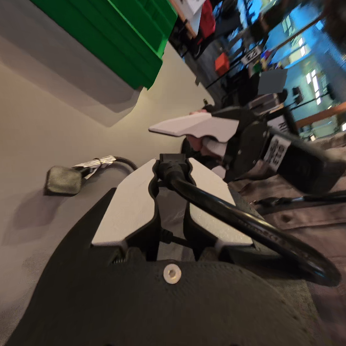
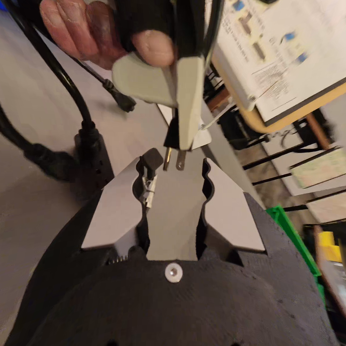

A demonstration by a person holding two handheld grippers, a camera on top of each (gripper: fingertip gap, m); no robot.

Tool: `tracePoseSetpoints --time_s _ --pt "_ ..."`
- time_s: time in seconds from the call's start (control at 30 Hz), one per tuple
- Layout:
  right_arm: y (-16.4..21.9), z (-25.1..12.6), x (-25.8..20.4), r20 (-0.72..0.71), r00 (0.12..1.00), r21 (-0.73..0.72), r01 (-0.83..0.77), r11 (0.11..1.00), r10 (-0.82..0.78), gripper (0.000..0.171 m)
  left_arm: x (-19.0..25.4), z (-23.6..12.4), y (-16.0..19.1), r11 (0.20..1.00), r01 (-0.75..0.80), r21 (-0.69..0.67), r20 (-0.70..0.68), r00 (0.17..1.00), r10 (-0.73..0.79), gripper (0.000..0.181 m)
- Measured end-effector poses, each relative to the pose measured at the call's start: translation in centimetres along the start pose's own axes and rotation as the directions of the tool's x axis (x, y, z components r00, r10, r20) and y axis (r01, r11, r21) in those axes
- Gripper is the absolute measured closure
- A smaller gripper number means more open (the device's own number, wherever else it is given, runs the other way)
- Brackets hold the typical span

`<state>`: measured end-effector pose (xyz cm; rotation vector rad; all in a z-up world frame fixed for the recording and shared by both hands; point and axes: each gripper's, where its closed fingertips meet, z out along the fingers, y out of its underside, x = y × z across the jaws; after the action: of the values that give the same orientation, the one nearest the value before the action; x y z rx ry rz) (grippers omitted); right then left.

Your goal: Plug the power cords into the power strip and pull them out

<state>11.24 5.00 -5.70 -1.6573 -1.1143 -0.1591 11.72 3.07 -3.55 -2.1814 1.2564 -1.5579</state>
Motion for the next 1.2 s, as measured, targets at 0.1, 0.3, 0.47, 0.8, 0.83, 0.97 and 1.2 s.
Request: tracePoseSetpoints --time_s 0.1,0.3,0.47,0.8,0.83,0.97,1.2 --pt "-1.3 -0.1 0.6 -0.087 0.990 -0.003 0.115 0.993 -0.115 0.116 1.4 0.3 -1.0 0.994 0.088 0.066 -0.059 0.995 -0.084 0.157" --pt "-2.3 -1.0 2.5 -0.186 0.958 0.000 0.224 0.975 -0.220 0.140 2.4 0.6 -1.6 0.956 0.241 0.167 -0.110 0.968 -0.225 0.157" --pt "-1.8 -1.1 1.7 -0.072 0.988 0.041 0.137 0.990 -0.134 0.149 2.4 1.0 -1.3 0.949 0.254 0.187 -0.116 0.965 -0.236 0.158" --pt "-2.0 -3.3 1.2 0.416 0.867 0.142 -0.362 0.921 0.276 0.151 5.3 0.3 -2.7 0.988 0.008 0.155 -0.070 0.998 0.003 0.125" --pt "-2.2 -3.8 0.7 0.503 0.810 0.131 -0.417 0.899 0.303 0.151 5.6 -0.1 -3.0 0.987 -0.034 0.155 -0.068 0.997 0.045 0.126" --pt "-3.3 -6.5 -0.3 0.791 0.501 0.055 -0.629 0.775 0.350 0.151 6.6 -0.9 -3.2 0.953 -0.291 0.087 0.005 0.957 0.291 0.124" --pt "-4.8 -10.6 -1.5 0.976 0.080 -0.080 -0.736 0.672 0.204 0.150 8.2 0.9 -1.7 0.742 -0.667 -0.074 0.020 0.743 0.670 0.118"
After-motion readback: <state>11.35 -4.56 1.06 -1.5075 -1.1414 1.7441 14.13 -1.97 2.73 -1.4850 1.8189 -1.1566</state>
